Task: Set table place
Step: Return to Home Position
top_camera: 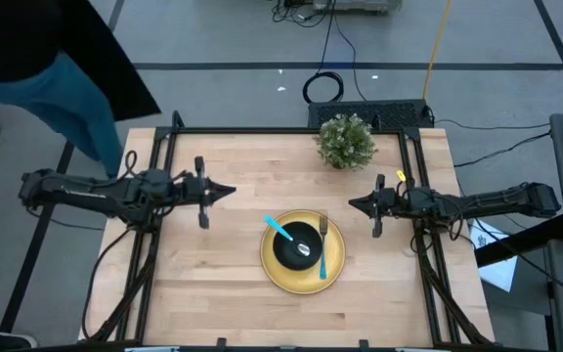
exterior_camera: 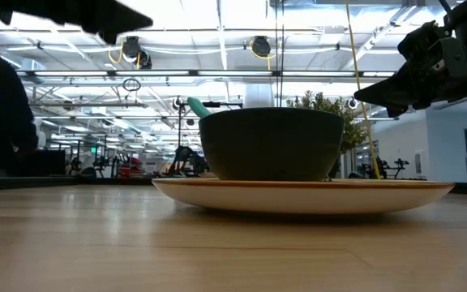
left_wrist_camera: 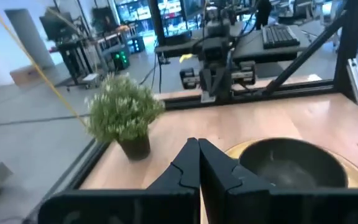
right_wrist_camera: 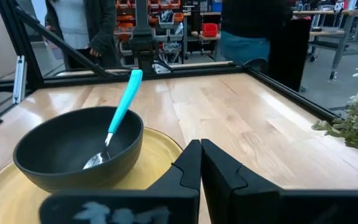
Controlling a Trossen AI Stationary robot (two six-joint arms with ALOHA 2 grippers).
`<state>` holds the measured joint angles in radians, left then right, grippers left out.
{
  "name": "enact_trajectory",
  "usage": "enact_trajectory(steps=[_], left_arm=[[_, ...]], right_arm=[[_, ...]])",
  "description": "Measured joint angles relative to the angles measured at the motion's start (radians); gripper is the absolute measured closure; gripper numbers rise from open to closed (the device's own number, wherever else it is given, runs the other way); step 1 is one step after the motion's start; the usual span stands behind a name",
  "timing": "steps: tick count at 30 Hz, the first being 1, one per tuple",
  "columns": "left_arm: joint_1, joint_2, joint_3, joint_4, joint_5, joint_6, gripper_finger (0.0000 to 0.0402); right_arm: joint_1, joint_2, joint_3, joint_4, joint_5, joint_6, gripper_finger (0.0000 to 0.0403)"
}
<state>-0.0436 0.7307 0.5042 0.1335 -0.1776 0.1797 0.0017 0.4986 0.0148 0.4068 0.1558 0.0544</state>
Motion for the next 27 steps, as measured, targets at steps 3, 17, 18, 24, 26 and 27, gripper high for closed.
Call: enact_trajectory(steps=[3, 17, 18, 24, 26, 27], left_arm=[[0.045, -0.014, -0.063, 0.060, 0.040, -0.031, 0.0401], [0.208, -0.206, -0.324, 0.226, 0.386, -0.149, 0.0401], [0.207, -0.216, -0.334, 0.232, 0.388, -0.157, 0.0401], [0.205, -0.276, -0.405, 0.236, 0.390, -0.163, 0.0401], [0.205, -0.305, -0.426, 0.238, 0.390, -0.163, 0.0401], [0.205, -0.318, -0.437, 0.240, 0.396, -0.163, 0.0401]], right_arm=[[0.000, 0.001, 0.000, 0.000, 0.000, 0.004, 0.0403], [0.000, 0.002, 0.000, 0.038, -0.003, 0.031, 0.0403], [0.000, 0.002, 0.000, 0.039, -0.003, 0.031, 0.0403], [0.000, 0.002, 0.000, 0.088, -0.011, 0.008, 0.0403], [0.000, 0.002, 0.000, 0.107, -0.045, -0.015, 0.0403], [0.000, 0.002, 0.000, 0.114, -0.058, -0.019, 0.0403]])
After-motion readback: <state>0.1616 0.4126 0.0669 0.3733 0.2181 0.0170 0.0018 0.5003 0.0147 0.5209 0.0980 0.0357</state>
